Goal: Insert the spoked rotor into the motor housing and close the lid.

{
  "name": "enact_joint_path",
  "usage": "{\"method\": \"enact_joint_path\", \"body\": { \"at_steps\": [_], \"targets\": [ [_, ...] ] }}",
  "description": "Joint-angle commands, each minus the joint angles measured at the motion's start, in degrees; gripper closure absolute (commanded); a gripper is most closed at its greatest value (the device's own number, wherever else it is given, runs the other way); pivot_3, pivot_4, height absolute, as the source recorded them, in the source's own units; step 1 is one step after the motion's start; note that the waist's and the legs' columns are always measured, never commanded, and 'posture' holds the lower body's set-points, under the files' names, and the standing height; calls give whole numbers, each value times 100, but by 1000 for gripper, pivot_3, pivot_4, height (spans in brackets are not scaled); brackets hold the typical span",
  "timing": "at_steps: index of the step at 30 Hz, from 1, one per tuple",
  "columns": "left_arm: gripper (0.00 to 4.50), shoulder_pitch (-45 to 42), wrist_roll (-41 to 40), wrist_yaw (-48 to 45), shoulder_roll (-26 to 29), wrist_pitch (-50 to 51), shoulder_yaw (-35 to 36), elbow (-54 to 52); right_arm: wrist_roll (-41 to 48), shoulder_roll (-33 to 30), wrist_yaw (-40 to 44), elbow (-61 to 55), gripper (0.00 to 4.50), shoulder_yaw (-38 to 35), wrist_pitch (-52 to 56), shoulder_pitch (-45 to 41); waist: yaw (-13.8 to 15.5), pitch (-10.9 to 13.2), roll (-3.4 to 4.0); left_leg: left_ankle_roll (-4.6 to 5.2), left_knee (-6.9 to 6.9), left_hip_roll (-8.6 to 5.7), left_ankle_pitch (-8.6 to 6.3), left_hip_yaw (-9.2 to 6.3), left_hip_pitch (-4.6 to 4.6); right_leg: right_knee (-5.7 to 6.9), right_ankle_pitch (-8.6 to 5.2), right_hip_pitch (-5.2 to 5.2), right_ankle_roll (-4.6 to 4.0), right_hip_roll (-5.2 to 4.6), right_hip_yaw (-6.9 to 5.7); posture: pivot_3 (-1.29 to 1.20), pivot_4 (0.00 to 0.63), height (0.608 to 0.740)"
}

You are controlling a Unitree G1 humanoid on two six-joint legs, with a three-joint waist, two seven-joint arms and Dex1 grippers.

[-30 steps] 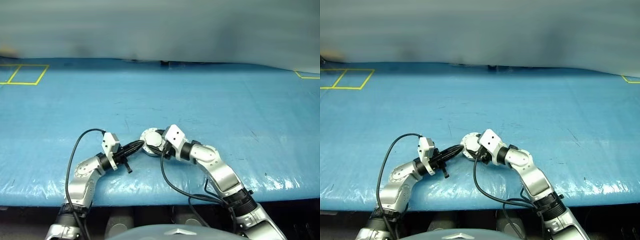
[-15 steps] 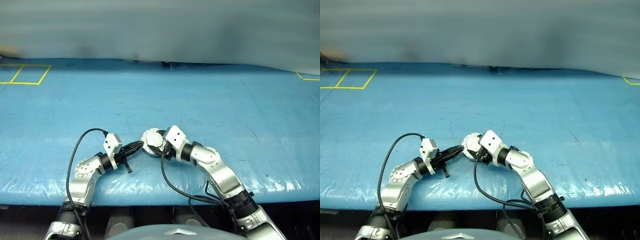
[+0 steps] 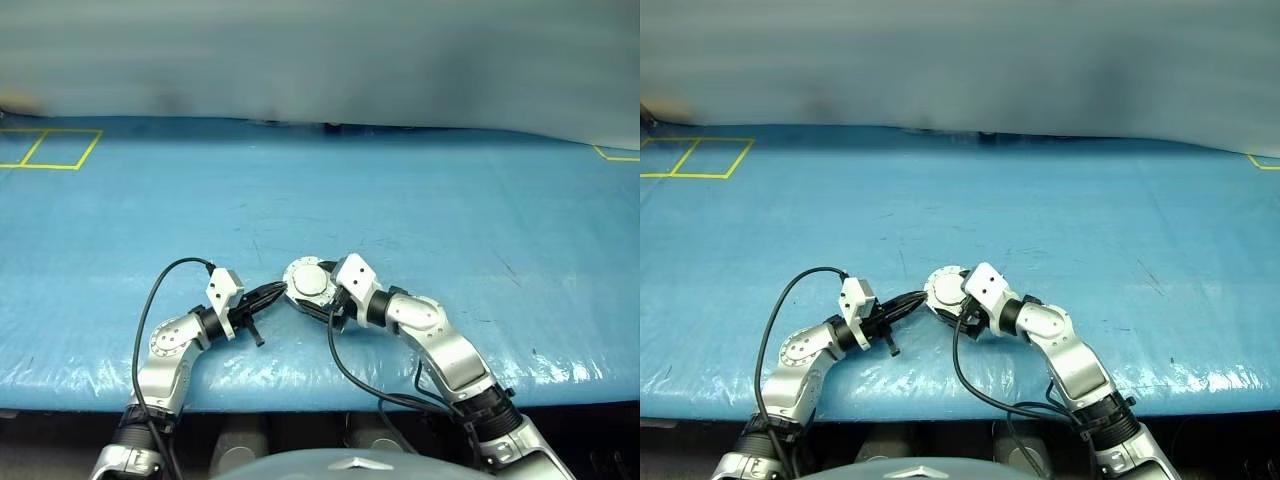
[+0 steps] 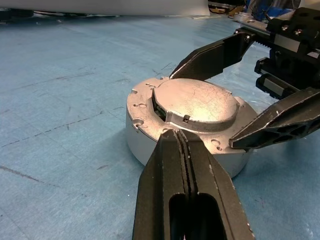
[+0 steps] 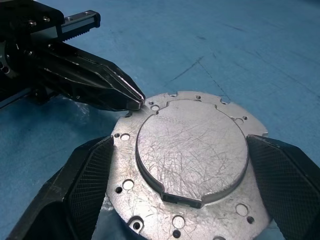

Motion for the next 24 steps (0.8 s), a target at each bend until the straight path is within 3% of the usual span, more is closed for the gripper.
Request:
{"method": "enact_joint_path", "body": {
  "at_steps": [1, 9, 16, 24],
  "targets": [
    [4500, 13, 141, -27, -53, 86, -223, 115, 417, 115, 112, -215, 35, -198, 197, 212, 14, 1, -1, 0, -1, -1, 0, 0, -1, -3, 0, 0, 1, -1, -1, 0, 150, 740],
    [4500, 63, 159, -52, -45, 119, -288, 116, 2111, 627, -10, -1058, 35, -1314, 1023, 424, 21, 5, 6, 1, -18, -1, 0, -3, -54, -21, 2, -48, 6, -2, -4, 0, 150, 740],
    [4500, 150, 146, -21, -80, 114, -331, 73, 2842, 727, -818, -800, 35, -2161, 2278, 514, 65, 5, 6, 2, -20, -3, -1, -3, -75, -39, 7, -58, 12, -5, -5, 0, 150, 740],
    [4500, 161, 143, -14, -53, 102, -303, 76, 4118, 1012, -952, -448, 35, -2913, 3354, 671, 82, 5, 9, 3, -20, -3, -2, -1, -77, -47, 11, -56, 17, -5, -4, 0, 150, 740]
  ]
}}
